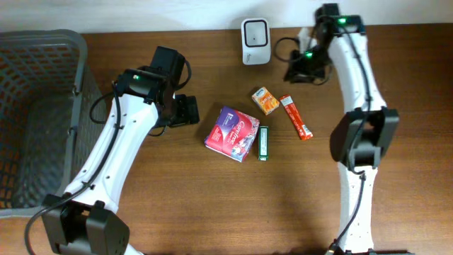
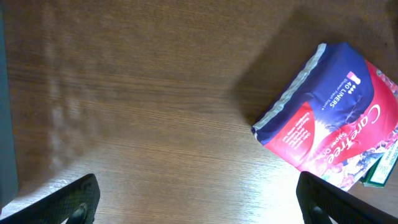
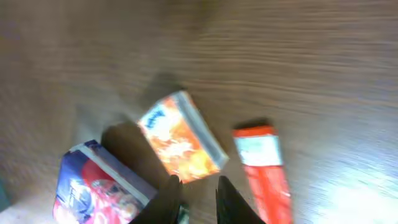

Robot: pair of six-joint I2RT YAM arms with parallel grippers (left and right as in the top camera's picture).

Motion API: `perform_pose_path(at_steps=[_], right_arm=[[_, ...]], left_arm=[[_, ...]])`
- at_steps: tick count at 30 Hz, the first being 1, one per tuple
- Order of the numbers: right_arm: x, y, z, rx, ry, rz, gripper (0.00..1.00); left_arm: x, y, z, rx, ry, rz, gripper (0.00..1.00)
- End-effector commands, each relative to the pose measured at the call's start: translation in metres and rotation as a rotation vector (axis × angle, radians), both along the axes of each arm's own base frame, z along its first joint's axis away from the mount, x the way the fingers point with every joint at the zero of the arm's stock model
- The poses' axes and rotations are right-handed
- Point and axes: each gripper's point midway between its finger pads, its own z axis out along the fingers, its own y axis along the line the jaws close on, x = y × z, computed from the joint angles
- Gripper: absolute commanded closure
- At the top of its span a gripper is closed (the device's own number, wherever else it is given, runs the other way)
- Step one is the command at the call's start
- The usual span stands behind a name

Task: Scan the item barcode

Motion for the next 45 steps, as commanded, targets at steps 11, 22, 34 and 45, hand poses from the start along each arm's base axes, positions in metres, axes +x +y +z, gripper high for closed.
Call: perform_pose_path(at_steps=[11, 22, 34, 45], right_arm=[[-0.007, 0.037, -0.056, -0.096, -0.046, 0.225, 0.67], [-0.026, 0.041, -0.078, -0.013, 0.011, 0.273, 0.96], [-0.02, 0.037, 0.114, 1.096, -0.265, 0.211, 0.96], [-0.025, 0.062, 0.114, 1.096, -0.283, 0.286, 0.96]], left_arm=[[0.0, 0.002, 0.003, 0.002, -0.011, 0.012, 0.01], [0.001, 0.002, 0.003, 0.002, -0.011, 0.012, 0.01], [0.001, 0.002, 0.003, 0.002, -0.011, 0.012, 0.01], [0.001, 0.002, 0.003, 0.002, -0.011, 0.012, 0.01]])
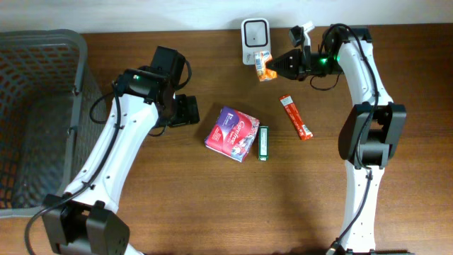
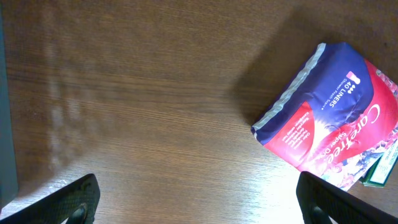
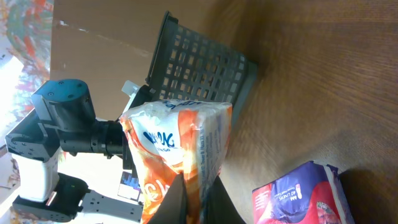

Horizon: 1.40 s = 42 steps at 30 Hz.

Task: Scan the item barcode
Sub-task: 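Hold the Kleenex pack up in front of the white scanner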

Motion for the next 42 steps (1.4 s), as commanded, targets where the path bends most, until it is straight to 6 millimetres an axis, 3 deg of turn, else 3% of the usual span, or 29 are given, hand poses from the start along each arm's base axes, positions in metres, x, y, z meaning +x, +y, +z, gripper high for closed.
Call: perform_pose_path(at_steps=[1, 11, 13, 14, 15, 16, 19, 22, 24, 26, 28, 32, 36, 38, 40, 42], right_arm=[[0.001, 0.003, 0.009, 0.033, -0.036, 0.002, 0.96], [0.006, 0.003, 0.016, 0.008, -0.08, 0.005, 0.96], [0.026, -0.004, 0.0, -0.265, -0.02, -0.051, 0.96], [0.056, -0.035, -0.039, -0.683, 0.104, -0.273, 0.96], [0.069, -0.059, -0.05, -0.905, 0.116, -0.414, 0.96], [0.081, -0.074, -0.047, -1.109, 0.08, -0.56, 0.96], [0.113, -0.074, -0.028, -1.372, -0.15, -0.771, 0.96], [0.148, -0.034, 0.019, -1.524, -0.55, -0.879, 0.96], [0.16, -0.012, 0.027, -1.615, -0.735, -0.874, 0.96], [0.167, -0.002, 0.021, -1.678, -0.83, -0.853, 0.96], [0.171, 0.004, 0.001, -1.745, -0.915, -0.754, 0.96], [0.168, 0.001, -0.046, -1.82, -0.912, -0.658, 0.96], [0.166, 0.0, -0.064, -1.831, -0.9, -0.631, 0.96], [0.166, -0.001, -0.064, -1.833, -0.898, -0.639, 0.96], [0.162, -0.034, -0.035, -1.943, -0.803, -0.892, 0.96], [0.156, -0.075, -0.002, -1.922, -0.678, -1.092, 0.96]], left_arm=[[0.0, 0.002, 0.003, 0.002, -0.011, 0.012, 0.01], [0.0, 0.002, 0.003, 0.002, -0.011, 0.012, 0.01], [0.0, 0.002, 0.003, 0.002, -0.011, 0.012, 0.01], [0.0, 0.002, 0.003, 0.002, -0.011, 0.012, 0.01], [0.0, 0.002, 0.003, 0.002, -0.011, 0.012, 0.01], [0.0, 0.002, 0.003, 0.002, -0.011, 0.012, 0.01], [0.0, 0.002, 0.003, 0.002, -0.011, 0.012, 0.01], [0.0, 0.002, 0.003, 0.002, -0.011, 0.012, 0.01], [0.0, 0.002, 0.003, 0.002, -0.011, 0.012, 0.01], [0.0, 0.002, 0.003, 0.002, -0.011, 0.012, 0.01], [0.0, 0.002, 0.003, 0.002, -0.011, 0.012, 0.01], [0.0, 0.002, 0.003, 0.002, -0.011, 0.012, 0.01], [0.0, 0.002, 0.003, 0.002, -0.011, 0.012, 0.01], [0.0, 0.002, 0.003, 0.002, -0.011, 0.012, 0.01], [0.0, 0.002, 0.003, 0.002, -0.011, 0.012, 0.01], [0.0, 0.002, 0.003, 0.002, -0.011, 0.012, 0.01]])
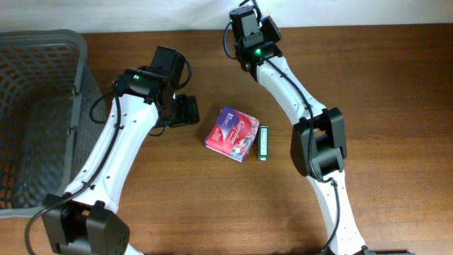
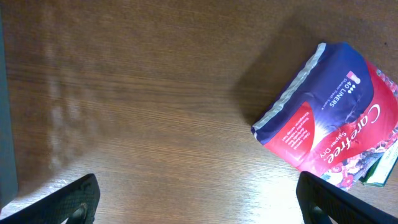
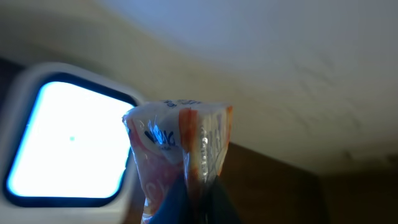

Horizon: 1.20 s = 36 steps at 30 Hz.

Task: Scan the item barcode

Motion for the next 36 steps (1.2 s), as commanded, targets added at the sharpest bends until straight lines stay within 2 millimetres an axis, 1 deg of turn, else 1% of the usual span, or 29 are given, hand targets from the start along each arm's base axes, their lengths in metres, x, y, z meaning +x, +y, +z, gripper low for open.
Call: perform_pose_path(at_steps=[1, 2, 3, 5, 7, 8, 9, 11, 12, 14, 15, 16, 17, 18, 19, 20, 21, 22, 23, 24, 25, 27, 29, 31, 32, 33, 34, 35, 36], right_arm=[[-0.016, -0.079, 0.055, 0.149, -0.161, -0.29, 0.96], [-0.024, -0.114, 0.065, 0.234, -0.155, -0.348, 0.96], [-0.035, -0.154, 0.066, 0.32, -0.124, -0.411, 0.96], [-0.068, -0.237, 0.046, 0.428, -0.033, -0.585, 0.96], [-0.111, -0.321, 0.014, 0.529, 0.087, -0.75, 0.96], [-0.125, -0.344, 0.005, 0.557, 0.112, -0.795, 0.96], [-0.148, -0.382, -0.005, 0.562, 0.13, -0.879, 0.96], [-0.194, -0.436, -0.037, 0.57, 0.188, -1.024, 0.96], [-0.214, -0.456, -0.055, 0.575, 0.211, -1.08, 0.96], [-0.241, -0.482, -0.078, 0.587, 0.22, -1.153, 0.96], [-0.26, -0.497, -0.089, 0.594, 0.223, -1.197, 0.88], [-0.268, -0.504, -0.093, 0.619, 0.222, -1.213, 0.23], [-0.273, -0.507, -0.092, 0.634, 0.223, -1.22, 0.04], [-0.275, -0.507, -0.09, 0.651, 0.23, -1.22, 0.0], [-0.267, -0.497, -0.081, 0.734, 0.234, -1.178, 0.01], [-0.254, -0.483, -0.067, 0.838, 0.225, -1.111, 0.01], [-0.231, -0.457, -0.039, 0.998, 0.204, -0.975, 0.01], [-0.196, -0.412, -0.006, 1.172, 0.227, -0.662, 0.01], [-0.17, -0.361, 0.023, 1.316, 0.257, -0.323, 0.01], [-0.16, -0.322, 0.038, 1.411, 0.288, -0.117, 0.01], [-0.157, -0.288, 0.034, 1.406, 0.362, -0.019, 0.0], [-0.155, -0.232, 0.007, 1.312, 0.526, 0.036, 0.0], [-0.15, -0.172, -0.022, 1.297, 0.634, 0.115, 0.0], [-0.15, -0.136, -0.049, 1.285, 0.691, 0.161, 0.0], [-0.156, -0.11, -0.07, 1.282, 0.746, 0.186, 0.03], [-0.162, -0.096, -0.082, 1.277, 0.781, 0.199, 0.04], [-0.167, -0.085, -0.093, 1.272, 0.807, 0.206, 0.15], [-0.171, -0.082, -0.099, 1.274, 0.821, 0.203, 0.19], [-0.177, -0.081, -0.106, 1.28, 0.839, 0.192, 0.19]], left_arm=[[0.0, 0.002, 0.003, 0.002, -0.011, 0.012, 0.01], [0.0, 0.002, 0.003, 0.002, -0.011, 0.012, 0.01], [0.0, 0.002, 0.003, 0.002, -0.011, 0.012, 0.01], [0.0, 0.002, 0.003, 0.002, -0.011, 0.012, 0.01], [0.0, 0.002, 0.003, 0.002, -0.011, 0.012, 0.01], [0.0, 0.002, 0.003, 0.002, -0.01, 0.012, 0.01], [0.0, 0.002, 0.003, 0.002, -0.011, 0.012, 0.01], [0.0, 0.002, 0.003, 0.002, -0.011, 0.012, 0.01], [0.0, 0.002, 0.003, 0.002, -0.011, 0.012, 0.01], [0.0, 0.002, 0.003, 0.002, -0.011, 0.012, 0.01], [0.0, 0.002, 0.003, 0.002, -0.011, 0.012, 0.01], [0.0, 0.002, 0.003, 0.002, -0.011, 0.012, 0.01], [0.0, 0.002, 0.003, 0.002, -0.011, 0.012, 0.01], [0.0, 0.002, 0.003, 0.002, -0.011, 0.012, 0.01], [0.0, 0.002, 0.003, 0.002, -0.011, 0.012, 0.01], [0.0, 0.002, 0.003, 0.002, -0.011, 0.012, 0.01], [0.0, 0.002, 0.003, 0.002, -0.011, 0.012, 0.01], [0.0, 0.002, 0.003, 0.002, -0.011, 0.012, 0.01], [0.0, 0.002, 0.003, 0.002, -0.011, 0.012, 0.01], [0.0, 0.002, 0.003, 0.002, -0.01, 0.012, 0.01], [0.0, 0.002, 0.003, 0.002, -0.011, 0.012, 0.01], [0.0, 0.002, 0.003, 0.002, -0.011, 0.012, 0.01], [0.0, 0.002, 0.003, 0.002, -0.011, 0.012, 0.01], [0.0, 0.002, 0.003, 0.002, -0.01, 0.012, 0.01], [0.0, 0.002, 0.003, 0.002, -0.01, 0.012, 0.01], [0.0, 0.002, 0.003, 0.002, -0.011, 0.012, 0.01], [0.0, 0.002, 0.003, 0.002, -0.011, 0.012, 0.01], [0.0, 0.002, 0.003, 0.002, -0.011, 0.012, 0.01], [0.0, 0.002, 0.003, 0.002, -0.011, 0.012, 0.01]])
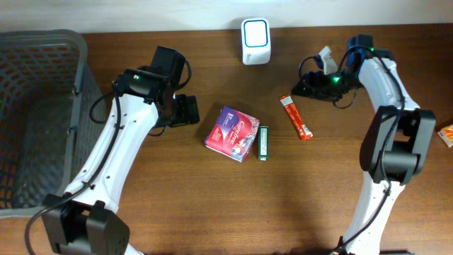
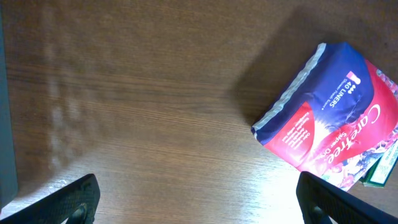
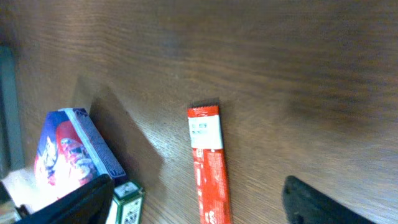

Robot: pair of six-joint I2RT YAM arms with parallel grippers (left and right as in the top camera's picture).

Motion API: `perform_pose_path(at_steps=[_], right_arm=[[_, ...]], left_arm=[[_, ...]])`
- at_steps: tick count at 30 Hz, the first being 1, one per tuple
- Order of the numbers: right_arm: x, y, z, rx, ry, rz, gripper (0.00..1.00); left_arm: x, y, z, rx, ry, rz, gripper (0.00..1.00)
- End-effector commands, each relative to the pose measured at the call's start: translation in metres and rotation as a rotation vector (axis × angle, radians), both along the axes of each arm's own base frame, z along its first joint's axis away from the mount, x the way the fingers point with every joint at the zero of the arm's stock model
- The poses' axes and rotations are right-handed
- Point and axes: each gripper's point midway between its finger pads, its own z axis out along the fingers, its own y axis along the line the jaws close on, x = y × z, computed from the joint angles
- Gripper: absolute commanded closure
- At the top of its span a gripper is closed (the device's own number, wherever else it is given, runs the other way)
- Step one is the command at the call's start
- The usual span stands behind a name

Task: Scan the item barcode

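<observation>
The white scanner (image 1: 255, 32) stands at the table's back edge. A small orange packet (image 1: 446, 134) lies at the far right edge of the table. My right gripper (image 1: 303, 86) (image 3: 196, 208) is open and empty, hovering just right of the top end of a red stick pack (image 1: 295, 117) (image 3: 208, 165). A purple and red liner pack (image 1: 232, 133) (image 2: 336, 124) lies mid-table with a green box (image 1: 263, 143) (image 3: 127, 202) beside it. My left gripper (image 1: 187, 111) (image 2: 199, 202) is open and empty, over bare wood left of the liner pack.
A grey mesh basket (image 1: 39, 113) fills the left end of the table. The wall runs along the far edge behind the scanner.
My right gripper held the orange packet up at the scanner. Now it is open and empty near the red stick pack, and the packet lies at the table's far right edge. Left arm unchanged.
My right gripper was first nearly shut over the orange packet lying beside the red stick. Then it held the packet just right of the scanner, then right in front of it. Now the packet lies at the far right and the gripper is open. The left arm stayed still.
</observation>
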Motion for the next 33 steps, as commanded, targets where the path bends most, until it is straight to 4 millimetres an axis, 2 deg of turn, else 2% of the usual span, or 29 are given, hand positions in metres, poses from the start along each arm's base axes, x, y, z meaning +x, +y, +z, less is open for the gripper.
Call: perform_pose_path(at_steps=[1, 5, 7, 8, 9, 12, 14, 15, 17, 18, 19, 20, 21, 22, 24, 26, 27, 29, 30, 31, 33], right_arm=[[-0.017, 0.004, -0.017, -0.006, 0.051, 0.014, 0.2], [-0.038, 0.005, -0.046, -0.02, 0.109, 0.015, 0.24], [-0.048, 0.002, -0.058, -0.061, 0.143, 0.015, 0.43], [-0.053, 0.006, -0.063, -0.077, 0.176, 0.005, 0.56], [-0.057, 0.012, -0.066, -0.097, 0.198, 0.011, 0.75], [-0.055, 0.029, -0.065, -0.108, 0.21, 0.006, 0.96], [-0.048, 0.021, -0.061, -0.181, 0.225, -0.033, 0.96], [-0.045, 0.018, -0.053, -0.2, 0.225, -0.036, 0.96], [-0.037, 0.005, -0.03, -0.282, 0.21, -0.065, 0.96], [-0.033, -0.001, -0.008, -0.328, 0.174, -0.078, 0.96], [-0.034, 0.001, 0.008, -0.33, 0.146, -0.075, 0.96], [-0.037, 0.004, 0.013, -0.332, 0.141, -0.055, 0.86], [-0.052, 0.013, 0.008, -0.343, 0.16, 0.045, 0.37], [-0.065, 0.02, -0.004, -0.347, 0.19, 0.109, 0.32], [-0.086, 0.03, -0.036, -0.349, 0.254, 0.15, 0.32], [-0.089, 0.03, -0.049, -0.348, 0.259, 0.15, 0.32], [-0.094, 0.03, -0.061, -0.344, 0.262, 0.149, 0.4], [-0.103, 0.029, -0.074, -0.344, 0.275, 0.144, 0.61], [-0.104, 0.029, -0.076, -0.344, 0.28, 0.139, 0.87], [-0.102, 0.03, -0.075, -0.342, 0.299, 0.097, 0.96], [-0.096, 0.03, -0.069, -0.341, 0.296, 0.066, 0.96]], left_arm=[[0.0, 0.002, 0.003, 0.003, -0.01, 0.012, 0.01], [0.0, 0.002, 0.003, 0.003, -0.01, 0.012, 0.01], [0.0, 0.002, 0.003, 0.003, -0.01, 0.012, 0.01], [0.0, 0.002, 0.003, 0.003, -0.01, 0.012, 0.01], [0.0, 0.002, 0.003, 0.003, -0.01, 0.012, 0.01], [0.0, 0.002, 0.003, 0.003, -0.01, 0.012, 0.01], [0.0, 0.002, 0.003, 0.003, -0.01, 0.012, 0.01], [0.0, 0.002, 0.003, 0.003, -0.01, 0.012, 0.01], [0.0, 0.002, 0.003, 0.003, -0.01, 0.012, 0.01], [0.0, 0.002, 0.003, 0.003, -0.01, 0.012, 0.01], [0.0, 0.002, 0.003, 0.003, -0.01, 0.012, 0.01], [0.0, 0.002, 0.003, 0.003, -0.01, 0.012, 0.01], [0.0, 0.002, 0.003, 0.003, -0.01, 0.012, 0.01], [0.0, 0.002, 0.003, 0.003, -0.01, 0.012, 0.01], [0.0, 0.002, 0.003, 0.003, -0.01, 0.012, 0.01], [0.0, 0.002, 0.003, 0.003, -0.01, 0.012, 0.01], [0.0, 0.002, 0.003, 0.003, -0.01, 0.012, 0.01], [0.0, 0.002, 0.003, 0.003, -0.01, 0.012, 0.01], [0.0, 0.002, 0.003, 0.003, -0.01, 0.012, 0.01], [0.0, 0.002, 0.003, 0.003, -0.01, 0.012, 0.01], [0.0, 0.002, 0.003, 0.003, -0.01, 0.012, 0.01]])
